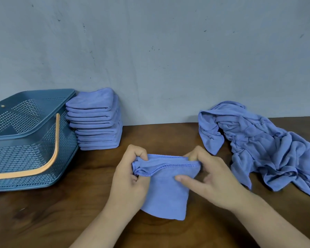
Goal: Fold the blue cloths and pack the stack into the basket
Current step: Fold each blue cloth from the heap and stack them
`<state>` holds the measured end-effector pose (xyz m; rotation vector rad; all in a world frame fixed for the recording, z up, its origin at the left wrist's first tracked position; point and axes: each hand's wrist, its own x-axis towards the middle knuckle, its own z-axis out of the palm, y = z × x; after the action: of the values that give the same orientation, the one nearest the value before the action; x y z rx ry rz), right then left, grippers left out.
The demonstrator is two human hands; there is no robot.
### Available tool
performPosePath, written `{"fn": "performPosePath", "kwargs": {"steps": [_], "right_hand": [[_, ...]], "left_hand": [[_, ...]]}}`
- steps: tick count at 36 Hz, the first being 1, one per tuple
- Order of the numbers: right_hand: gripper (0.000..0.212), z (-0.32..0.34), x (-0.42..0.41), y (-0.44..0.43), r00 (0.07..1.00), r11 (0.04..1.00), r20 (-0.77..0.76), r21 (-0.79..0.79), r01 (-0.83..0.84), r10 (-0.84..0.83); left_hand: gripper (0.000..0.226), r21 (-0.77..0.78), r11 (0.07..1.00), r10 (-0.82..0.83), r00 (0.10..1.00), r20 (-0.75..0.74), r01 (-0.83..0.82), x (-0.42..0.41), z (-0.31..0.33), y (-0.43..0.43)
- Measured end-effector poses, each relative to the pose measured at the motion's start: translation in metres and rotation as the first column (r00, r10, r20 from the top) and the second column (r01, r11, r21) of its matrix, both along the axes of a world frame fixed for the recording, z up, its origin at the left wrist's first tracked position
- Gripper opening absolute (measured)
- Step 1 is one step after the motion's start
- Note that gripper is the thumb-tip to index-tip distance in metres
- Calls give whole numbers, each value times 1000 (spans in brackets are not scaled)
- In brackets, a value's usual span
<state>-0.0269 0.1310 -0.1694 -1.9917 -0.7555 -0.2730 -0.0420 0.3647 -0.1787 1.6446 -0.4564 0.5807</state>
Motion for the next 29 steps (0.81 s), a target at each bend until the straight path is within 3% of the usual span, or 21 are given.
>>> {"fn": "performPosePath", "kwargs": {"steps": [3,5,10,13,15,20,24,29], "right_hand": [[44,1,-4,17,918,928,-371,371,9,139],[63,3,-3,27,875,863,-457,495,105,156],[48,7,4,40,840,735,-537,600,317,76],[37,13,5,45,819,737,-571,579,350,59],[32,17,6,50,817,756,-577,541,369,14],[20,32,11,72,866,828,-487,437,352,-112],[18,41,19,96,899,897,-406,319,305,-161],[51,43,23,124,950,950,-210,162,267,-231]], "left_hand": [[33,-144,989,-4,993,-117,-13,3,2,1],[47,-266,964,-51,966,-255,-19,7,3,8],[80,-580,815,-336,801,-495,-17,17,3,17],[60,-540,829,-484,669,-565,144,15,8,19],[50,-496,839,-511,635,-579,222,11,11,21],[32,-526,847,-280,772,-571,-82,10,22,21],[30,-358,888,56,841,-538,-288,15,21,31],[39,-263,859,293,844,-449,-439,23,19,49]]}}
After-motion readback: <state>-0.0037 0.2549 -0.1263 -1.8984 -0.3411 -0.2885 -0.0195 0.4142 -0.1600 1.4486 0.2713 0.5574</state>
